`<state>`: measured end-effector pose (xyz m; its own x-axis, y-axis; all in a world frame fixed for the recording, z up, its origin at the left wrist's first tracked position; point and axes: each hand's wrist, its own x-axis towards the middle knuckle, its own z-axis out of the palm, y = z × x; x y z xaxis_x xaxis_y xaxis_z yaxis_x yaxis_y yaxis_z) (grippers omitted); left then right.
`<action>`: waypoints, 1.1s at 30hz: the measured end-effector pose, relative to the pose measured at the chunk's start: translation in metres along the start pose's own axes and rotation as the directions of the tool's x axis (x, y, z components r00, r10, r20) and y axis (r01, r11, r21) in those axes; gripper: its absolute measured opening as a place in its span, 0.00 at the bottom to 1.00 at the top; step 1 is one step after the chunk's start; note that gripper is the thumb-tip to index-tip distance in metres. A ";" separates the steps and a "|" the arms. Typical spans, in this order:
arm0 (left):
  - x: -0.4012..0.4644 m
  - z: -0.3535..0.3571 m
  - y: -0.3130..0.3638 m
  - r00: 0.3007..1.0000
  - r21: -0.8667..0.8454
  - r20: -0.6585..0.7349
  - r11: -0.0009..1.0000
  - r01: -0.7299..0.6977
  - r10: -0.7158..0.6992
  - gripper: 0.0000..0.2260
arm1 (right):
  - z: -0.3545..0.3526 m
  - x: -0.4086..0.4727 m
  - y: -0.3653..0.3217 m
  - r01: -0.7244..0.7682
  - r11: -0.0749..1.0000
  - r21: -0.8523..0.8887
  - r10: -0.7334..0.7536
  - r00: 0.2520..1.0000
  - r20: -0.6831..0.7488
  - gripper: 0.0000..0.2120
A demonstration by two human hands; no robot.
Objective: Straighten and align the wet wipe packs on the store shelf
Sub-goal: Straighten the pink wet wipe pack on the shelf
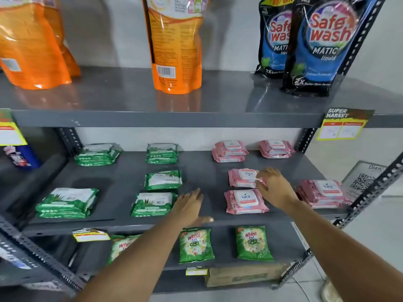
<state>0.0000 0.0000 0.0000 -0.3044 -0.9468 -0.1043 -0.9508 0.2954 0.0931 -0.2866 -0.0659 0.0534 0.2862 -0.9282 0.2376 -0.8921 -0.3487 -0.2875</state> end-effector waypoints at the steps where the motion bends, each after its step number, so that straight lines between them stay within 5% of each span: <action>1: 0.006 0.009 0.001 0.999 -0.004 0.044 1.000 0.026 -0.026 0.46 | 0.006 0.006 0.007 -0.035 0.999 0.009 0.035 0.999 0.033 0.15; 7: 0.038 0.049 -0.002 0.997 0.047 0.075 0.999 0.014 -0.018 0.55 | 0.030 0.045 0.033 -0.078 0.997 0.027 0.071 0.979 0.193 0.29; 12: 0.042 0.070 -0.011 1.000 0.050 -0.008 0.999 -0.003 0.004 0.56 | 0.045 0.086 0.044 -0.039 0.998 -0.051 0.059 0.875 0.481 0.47; 17: 0.042 0.073 -0.012 1.000 0.064 -0.006 0.998 0.007 -0.006 0.56 | 0.058 0.110 0.042 -0.035 0.994 -0.102 0.088 0.806 0.586 0.47; 27: 0.039 0.068 -0.010 0.999 -0.014 -0.053 1.000 0.006 -0.006 0.55 | 0.024 0.095 0.024 -0.025 0.993 0.113 -0.023 0.917 0.398 0.38; 33: 0.036 0.066 -0.010 0.998 -0.030 -0.057 1.000 0.006 -0.008 0.54 | 0.015 0.044 0.011 0.055 0.986 0.158 -0.128 0.855 0.503 0.36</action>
<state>-0.0055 -0.0282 -0.0697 -0.2931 -0.9549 -0.0483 -0.9505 0.2856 0.1221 -0.2779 -0.1124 0.0465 0.5349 -0.8140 -0.2266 -0.8084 -0.4151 -0.4174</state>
